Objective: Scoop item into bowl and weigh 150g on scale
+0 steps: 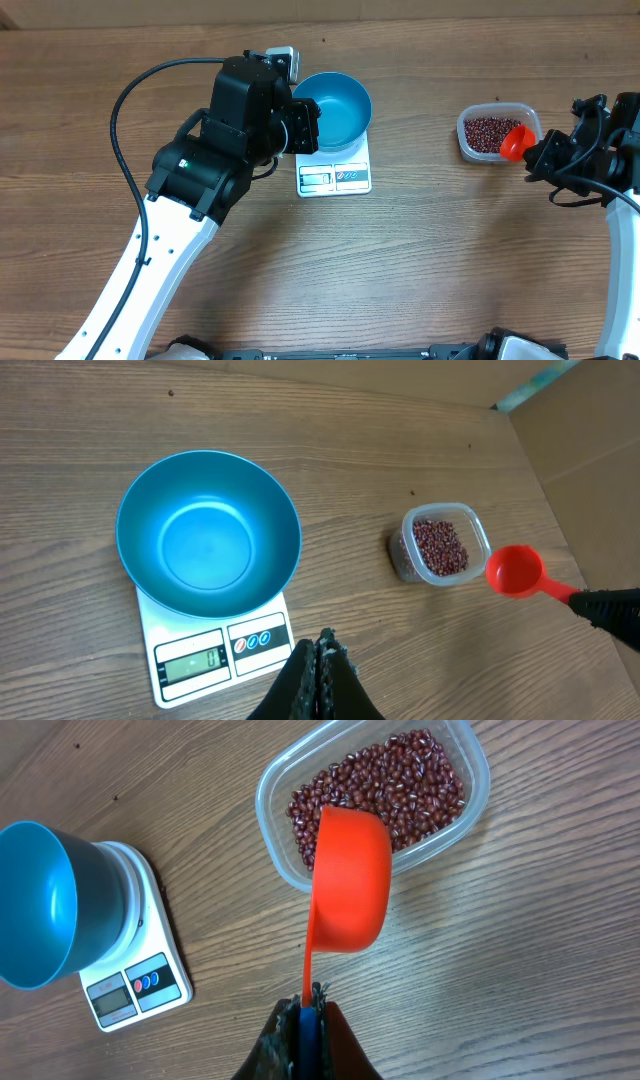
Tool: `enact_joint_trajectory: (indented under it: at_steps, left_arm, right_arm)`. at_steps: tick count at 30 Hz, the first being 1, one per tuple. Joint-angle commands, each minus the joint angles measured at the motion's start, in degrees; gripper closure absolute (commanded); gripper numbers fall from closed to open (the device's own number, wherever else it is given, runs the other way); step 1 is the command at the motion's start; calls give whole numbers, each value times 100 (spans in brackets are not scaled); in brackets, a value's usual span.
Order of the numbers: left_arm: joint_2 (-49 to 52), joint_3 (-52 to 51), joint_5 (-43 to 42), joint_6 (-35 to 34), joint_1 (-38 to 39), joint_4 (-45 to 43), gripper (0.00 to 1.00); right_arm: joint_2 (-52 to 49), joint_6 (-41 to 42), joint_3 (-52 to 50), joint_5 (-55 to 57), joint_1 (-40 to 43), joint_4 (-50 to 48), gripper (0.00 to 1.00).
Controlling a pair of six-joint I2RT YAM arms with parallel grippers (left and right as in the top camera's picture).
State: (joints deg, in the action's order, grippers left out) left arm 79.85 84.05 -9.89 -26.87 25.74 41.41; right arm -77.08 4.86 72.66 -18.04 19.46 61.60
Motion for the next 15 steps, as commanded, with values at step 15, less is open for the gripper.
enact_joint_trajectory:
  at_steps: [15]
  left_arm:
    - [50,166,-15,-42,-22,-9,96]
  right_arm:
    - [87,-46,129,-50,4,-15,96]
